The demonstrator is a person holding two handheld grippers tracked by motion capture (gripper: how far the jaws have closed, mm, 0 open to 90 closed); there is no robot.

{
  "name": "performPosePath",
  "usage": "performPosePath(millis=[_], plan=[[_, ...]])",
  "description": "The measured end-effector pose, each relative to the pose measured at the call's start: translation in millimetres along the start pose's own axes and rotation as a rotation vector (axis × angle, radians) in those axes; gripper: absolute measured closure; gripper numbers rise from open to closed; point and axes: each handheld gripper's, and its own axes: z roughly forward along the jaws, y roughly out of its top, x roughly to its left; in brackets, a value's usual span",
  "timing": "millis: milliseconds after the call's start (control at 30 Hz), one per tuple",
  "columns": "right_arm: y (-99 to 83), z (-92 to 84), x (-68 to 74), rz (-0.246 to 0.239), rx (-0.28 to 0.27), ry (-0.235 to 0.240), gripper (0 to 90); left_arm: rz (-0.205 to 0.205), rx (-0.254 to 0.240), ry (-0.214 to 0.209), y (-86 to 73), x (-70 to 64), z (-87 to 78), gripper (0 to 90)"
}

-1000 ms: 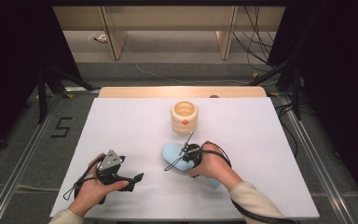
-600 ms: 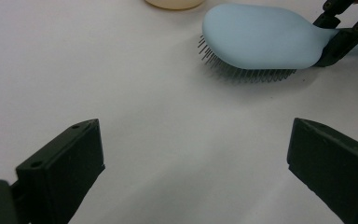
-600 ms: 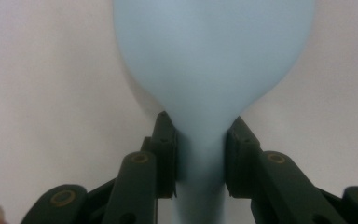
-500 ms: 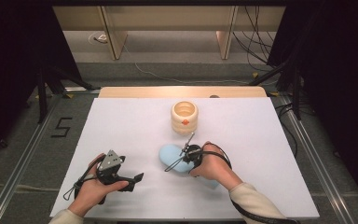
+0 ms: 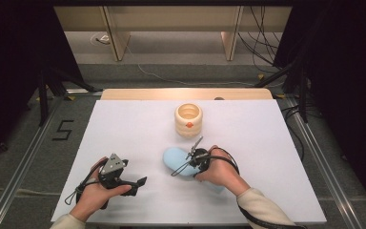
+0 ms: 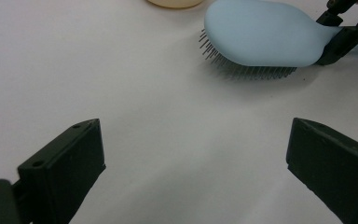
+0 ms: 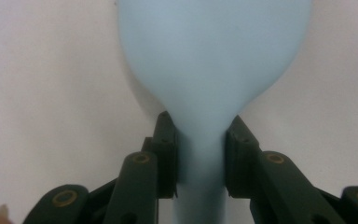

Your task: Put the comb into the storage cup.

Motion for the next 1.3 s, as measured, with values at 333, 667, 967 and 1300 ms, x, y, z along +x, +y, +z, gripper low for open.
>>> performPosePath(millis=[333, 667, 967, 1300], plan=[[-2.4, -6.0, 1.4, 0.01, -0.061, -0.014, 70.7, -0.002, 0.001, -0.001, -0.3, 0.5, -0.1, 3.8], [-5.6, -16.8, 4.3, 0.006, -0.149, -0.038, 70.8, -0.005, -0.001, 0.0, -0.5, 0.8, -0.2, 3.9], [-9.9, -22.1, 5.1, 0.031, -0.24, -0.052, 70.8, -0.009, 0.0, 0.001, -0.7, 1.2, -0.4, 4.0], [-13.4, -24.8, 3.7, 0.048, -0.329, -0.066, 70.8, -0.013, 0.0, 0.002, -0.8, 1.5, -0.6, 4.2]])
